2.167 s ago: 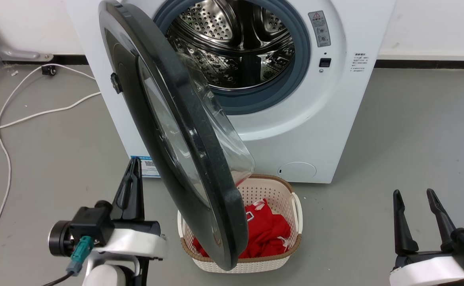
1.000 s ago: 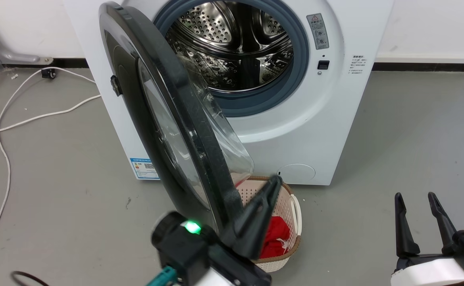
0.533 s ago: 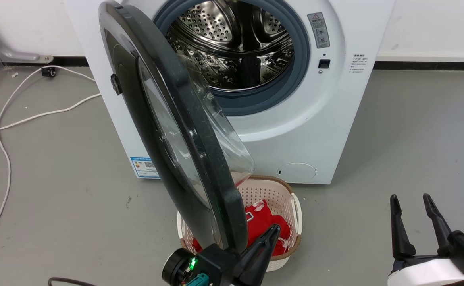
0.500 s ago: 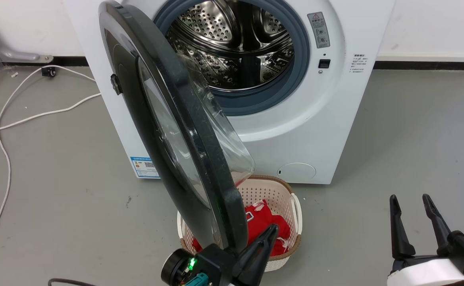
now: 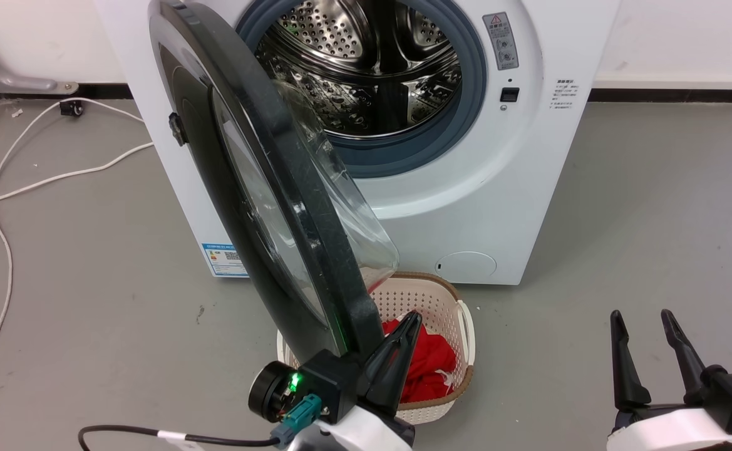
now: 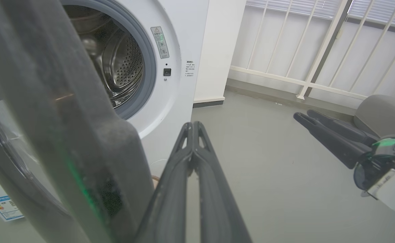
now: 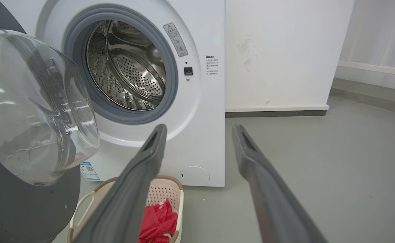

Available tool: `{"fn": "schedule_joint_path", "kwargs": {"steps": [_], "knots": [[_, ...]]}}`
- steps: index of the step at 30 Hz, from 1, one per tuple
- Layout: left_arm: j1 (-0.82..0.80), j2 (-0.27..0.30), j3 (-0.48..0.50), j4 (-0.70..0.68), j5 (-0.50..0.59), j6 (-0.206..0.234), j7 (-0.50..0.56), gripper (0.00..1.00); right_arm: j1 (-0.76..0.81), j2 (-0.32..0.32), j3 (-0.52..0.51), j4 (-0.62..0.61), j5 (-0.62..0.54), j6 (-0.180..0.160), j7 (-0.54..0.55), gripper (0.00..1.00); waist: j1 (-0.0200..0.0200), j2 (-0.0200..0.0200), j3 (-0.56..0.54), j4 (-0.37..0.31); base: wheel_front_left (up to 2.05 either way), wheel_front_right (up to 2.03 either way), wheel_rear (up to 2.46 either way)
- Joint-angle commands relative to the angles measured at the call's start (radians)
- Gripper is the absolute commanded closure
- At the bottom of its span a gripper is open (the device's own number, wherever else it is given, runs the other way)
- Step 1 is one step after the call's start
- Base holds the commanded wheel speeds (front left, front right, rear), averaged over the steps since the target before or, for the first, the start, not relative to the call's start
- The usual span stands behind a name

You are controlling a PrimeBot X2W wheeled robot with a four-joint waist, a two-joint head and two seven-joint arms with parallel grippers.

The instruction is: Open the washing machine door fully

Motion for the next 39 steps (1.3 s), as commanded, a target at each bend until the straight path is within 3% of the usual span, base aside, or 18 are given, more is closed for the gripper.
{"fn": "schedule_joint_path", "kwargs": {"steps": [1, 19, 30, 39], "knots": [[-0.014, -0.001, -0.002, 0.006, -0.007, 0.005, -0.007, 1.0, -0.015, 0.003, 0.002, 0.002, 0.003, -0.001, -0.002, 0.0, 0.0, -0.0001, 0.0, -0.001, 0.0, 0.0, 0.0], [-0.086, 0.001, 0.009, 0.154, -0.066, 0.057, -0.06, 1.0, -0.03, 0.003, 0.014, 0.033, 0.02, -0.001, -0.013, 0.0, 0.0, -0.0001, 0.007, -0.004, 0.0, 0.0, 0.0], [-0.005, 0.05, 0.028, 0.079, -0.061, 0.111, -0.041, 1.0, -0.027, 0.003, 0.022, 0.044, 0.032, -0.001, -0.021, 0.0, 0.0, -0.0001, 0.01, 0.003, 0.0, 0.0, 0.0], [0.063, 0.085, 0.041, -0.045, -0.051, 0.161, -0.009, 1.0, -0.031, 0.003, 0.022, 0.046, 0.033, -0.001, -0.023, 0.0, 0.0, -0.0001, 0.02, 0.051, 0.0, 0.0, 0.0]]}}
